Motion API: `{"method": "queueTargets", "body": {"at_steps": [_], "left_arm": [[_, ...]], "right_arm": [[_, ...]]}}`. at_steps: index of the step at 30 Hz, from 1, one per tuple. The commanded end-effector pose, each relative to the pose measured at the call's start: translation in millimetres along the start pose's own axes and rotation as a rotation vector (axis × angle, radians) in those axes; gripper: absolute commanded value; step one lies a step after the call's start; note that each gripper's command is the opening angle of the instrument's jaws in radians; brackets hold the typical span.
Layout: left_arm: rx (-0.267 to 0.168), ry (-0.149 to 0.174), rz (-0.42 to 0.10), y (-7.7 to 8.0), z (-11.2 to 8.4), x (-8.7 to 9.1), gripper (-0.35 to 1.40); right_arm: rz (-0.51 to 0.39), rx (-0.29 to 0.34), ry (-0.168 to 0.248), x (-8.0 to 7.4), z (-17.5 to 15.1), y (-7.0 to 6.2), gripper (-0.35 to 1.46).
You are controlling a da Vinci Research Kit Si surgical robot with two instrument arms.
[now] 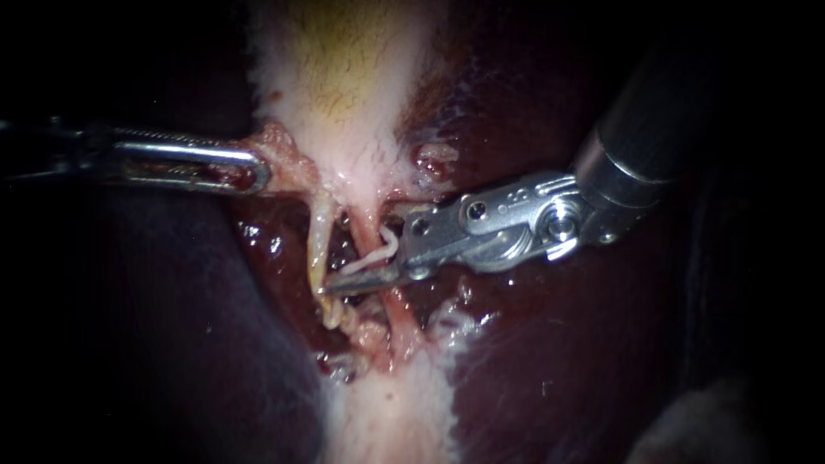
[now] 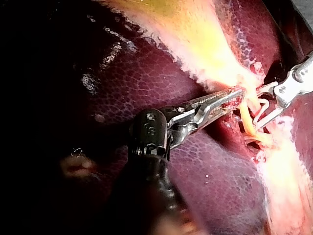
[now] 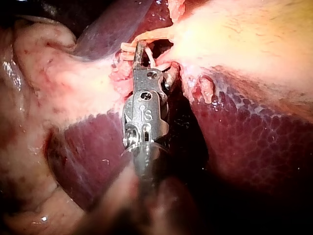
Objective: Clipping third clip left tube
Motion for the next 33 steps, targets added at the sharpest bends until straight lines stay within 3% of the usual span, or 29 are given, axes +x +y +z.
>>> {"method": "queueTargets", "body": {"at_steps": [1, 19, 33], "left_arm": [[0.0, 0.0, 0.0, 0.0, 0.0, 0.0, -0.35], [0.0, 0.0, 0.0, 0.0, -0.1, 0.0, -0.35], [0.0, 0.0, 0.0, 0.0, -0.1, 0.0, -0.35]], "right_arm": [[0.0, 0.0, 0.0, 0.0, -0.1, 0.0, 0.49], [0.014, 0.011, 0.002, -1.8, -4.0, 1.5, 0.5], [0.087, 0.033, 0.012, -1.6, -7.8, 0.7, 0.5]]}}
